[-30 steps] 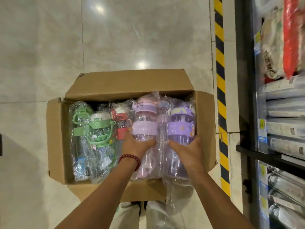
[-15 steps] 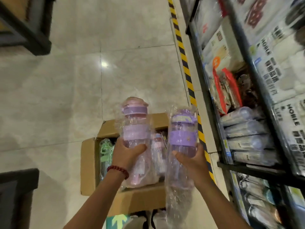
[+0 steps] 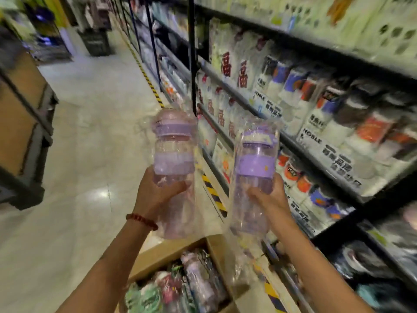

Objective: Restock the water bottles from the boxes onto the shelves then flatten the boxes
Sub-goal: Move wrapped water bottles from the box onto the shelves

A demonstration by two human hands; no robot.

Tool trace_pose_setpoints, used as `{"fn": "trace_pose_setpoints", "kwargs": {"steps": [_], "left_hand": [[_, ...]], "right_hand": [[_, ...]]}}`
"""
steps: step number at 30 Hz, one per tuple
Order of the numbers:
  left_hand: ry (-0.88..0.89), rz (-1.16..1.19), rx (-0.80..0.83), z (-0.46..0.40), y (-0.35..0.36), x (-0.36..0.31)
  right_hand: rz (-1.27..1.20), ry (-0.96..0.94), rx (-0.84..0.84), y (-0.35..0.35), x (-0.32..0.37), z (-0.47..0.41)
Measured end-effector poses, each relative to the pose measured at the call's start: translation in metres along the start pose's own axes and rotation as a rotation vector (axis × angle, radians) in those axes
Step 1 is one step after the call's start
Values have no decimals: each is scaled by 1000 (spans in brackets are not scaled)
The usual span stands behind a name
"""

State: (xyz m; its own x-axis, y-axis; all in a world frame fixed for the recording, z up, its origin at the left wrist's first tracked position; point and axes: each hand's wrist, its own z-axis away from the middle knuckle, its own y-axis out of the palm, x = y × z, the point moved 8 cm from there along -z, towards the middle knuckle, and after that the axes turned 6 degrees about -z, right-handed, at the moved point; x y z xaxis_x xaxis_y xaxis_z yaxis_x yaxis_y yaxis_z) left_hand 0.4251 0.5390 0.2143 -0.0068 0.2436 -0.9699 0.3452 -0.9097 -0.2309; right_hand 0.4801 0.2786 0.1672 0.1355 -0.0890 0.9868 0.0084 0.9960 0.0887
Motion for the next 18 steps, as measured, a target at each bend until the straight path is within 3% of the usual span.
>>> {"fn": "trace_pose_setpoints", "kwargs": {"steps": [9,18], "left_hand": [[246,132,282,44,37,-132],[328,334,682,150,155,-215]], "right_hand": [[-121,-298,-260,-76,122,117],[-87,-525,-673,-205,181,296]]}}
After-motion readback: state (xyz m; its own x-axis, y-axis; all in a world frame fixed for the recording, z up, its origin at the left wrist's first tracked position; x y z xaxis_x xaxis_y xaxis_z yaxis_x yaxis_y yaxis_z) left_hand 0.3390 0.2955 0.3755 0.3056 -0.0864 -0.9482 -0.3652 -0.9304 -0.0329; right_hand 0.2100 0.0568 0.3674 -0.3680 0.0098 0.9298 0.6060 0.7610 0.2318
